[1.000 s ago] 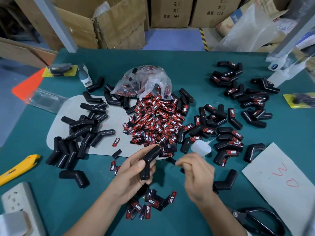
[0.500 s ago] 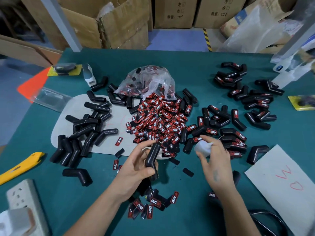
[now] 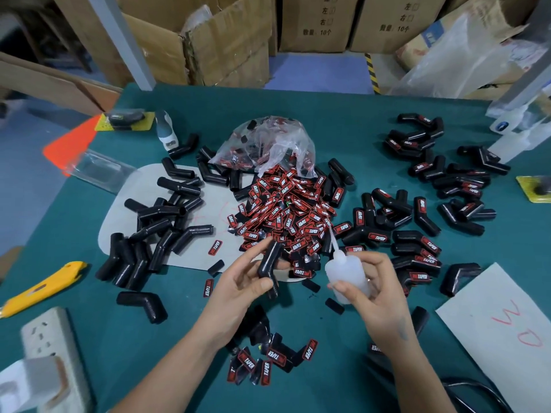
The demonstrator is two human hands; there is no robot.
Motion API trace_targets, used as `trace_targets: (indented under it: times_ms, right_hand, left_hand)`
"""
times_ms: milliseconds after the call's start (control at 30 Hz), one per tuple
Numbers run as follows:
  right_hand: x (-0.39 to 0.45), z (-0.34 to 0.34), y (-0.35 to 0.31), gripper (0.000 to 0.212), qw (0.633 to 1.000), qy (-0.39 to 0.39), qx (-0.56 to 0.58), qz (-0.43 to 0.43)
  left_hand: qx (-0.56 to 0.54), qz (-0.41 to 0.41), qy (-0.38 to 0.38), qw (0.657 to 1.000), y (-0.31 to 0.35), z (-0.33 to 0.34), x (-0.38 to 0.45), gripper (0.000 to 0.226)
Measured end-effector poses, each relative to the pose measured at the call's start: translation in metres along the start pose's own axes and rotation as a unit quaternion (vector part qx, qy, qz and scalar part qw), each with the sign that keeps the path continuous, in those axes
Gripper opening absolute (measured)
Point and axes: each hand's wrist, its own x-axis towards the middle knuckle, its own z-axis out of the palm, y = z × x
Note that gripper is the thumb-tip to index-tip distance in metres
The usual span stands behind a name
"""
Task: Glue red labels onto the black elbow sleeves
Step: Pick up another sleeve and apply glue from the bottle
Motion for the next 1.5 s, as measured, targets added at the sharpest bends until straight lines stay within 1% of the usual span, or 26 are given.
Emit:
trace_targets:
  times_ms: [67, 133, 233, 333, 467, 533, 600, 700, 767, 833, 933, 967, 1067, 1133, 1267, 1367, 1500]
  right_hand:
    - [0.0, -0.004, -0.003, 0.036, 0.999, 0.016, -0.028, -0.007]
    - [0.0, -0.007, -0.007, 0.033, 0.999, 0.014, -0.037, -0.02]
    - [-0.001, -0.01, -0.011, 0.03, 0.997, 0.019, -0.061, -0.038]
    - [-0.001, -0.01, -0.011, 0.033, 0.997, 0.037, -0.066, -0.023]
    - [-0.004, -0.007, -0.015, 0.038, 0.994, 0.049, -0.081, -0.058]
    - [-0.005, -0.006, -0.016, 0.037, 0.993, 0.057, -0.081, -0.07]
    - [-0.005, -0.005, -0.014, 0.035, 0.991, 0.061, -0.09, -0.081]
    - [-0.007, -0.004, -0.014, 0.033, 0.988, 0.062, -0.104, -0.096]
    - [-0.007, -0.003, -0.013, 0.028, 0.986, 0.063, -0.115, -0.103]
    - [-0.007, -0.003, -0.012, 0.026, 0.983, 0.061, -0.133, -0.111]
    - [-0.007, -0.003, -0.011, 0.034, 0.975, 0.059, -0.164, -0.139]
    - [-0.007, -0.003, -0.011, 0.033, 0.973, 0.06, -0.169, -0.146]
    - [-0.007, -0.003, -0.011, 0.026, 0.966, 0.063, -0.181, -0.173]
    - [-0.007, -0.003, -0.01, 0.028, 0.962, 0.065, -0.189, -0.185]
    - [-0.007, -0.003, -0.006, 0.044, 0.954, 0.069, -0.206, -0.206]
    - [-0.007, -0.003, -0.005, 0.04, 0.951, 0.071, -0.205, -0.219]
    - [-0.007, -0.003, -0.003, 0.041, 0.946, 0.084, -0.209, -0.233]
  left_hand:
    - [0.016, 0.012, 0.017, 1.0, -0.002, -0.002, 0.001, 0.059]
    - [0.028, 0.019, 0.036, 0.999, 0.0, -0.002, 0.002, 0.056]
    - [0.029, 0.022, 0.064, 0.997, 0.001, -0.003, 0.004, 0.063]
    - [0.019, 0.023, 0.078, 0.997, 0.0, -0.006, 0.006, 0.065]
    - [-0.003, 0.02, 0.094, 0.995, -0.003, -0.01, 0.007, 0.068]
    - [-0.002, 0.018, 0.098, 0.995, -0.004, -0.011, 0.007, 0.069]
    - [0.007, 0.018, 0.099, 0.995, -0.005, -0.013, 0.007, 0.067]
    - [0.037, 0.017, 0.099, 0.994, -0.005, -0.014, 0.007, 0.053]
    - [0.051, 0.017, 0.102, 0.993, -0.005, -0.014, 0.007, 0.049]
    - [0.056, 0.017, 0.103, 0.993, -0.005, -0.014, 0.008, 0.051]
    - [0.067, 0.019, 0.098, 0.993, -0.006, -0.015, 0.008, 0.049]
    - [0.068, 0.02, 0.094, 0.993, -0.007, -0.016, 0.008, 0.049]
    - [0.068, 0.026, 0.096, 0.993, -0.01, -0.016, 0.008, 0.058]
    - [0.068, 0.032, 0.094, 0.993, -0.011, -0.016, 0.008, 0.062]
    - [0.063, 0.027, 0.082, 0.994, -0.011, -0.016, 0.008, 0.062]
    - [0.061, 0.025, 0.083, 0.994, -0.011, -0.017, 0.008, 0.061]
    - [0.062, 0.023, 0.078, 0.995, -0.013, -0.018, 0.009, 0.057]
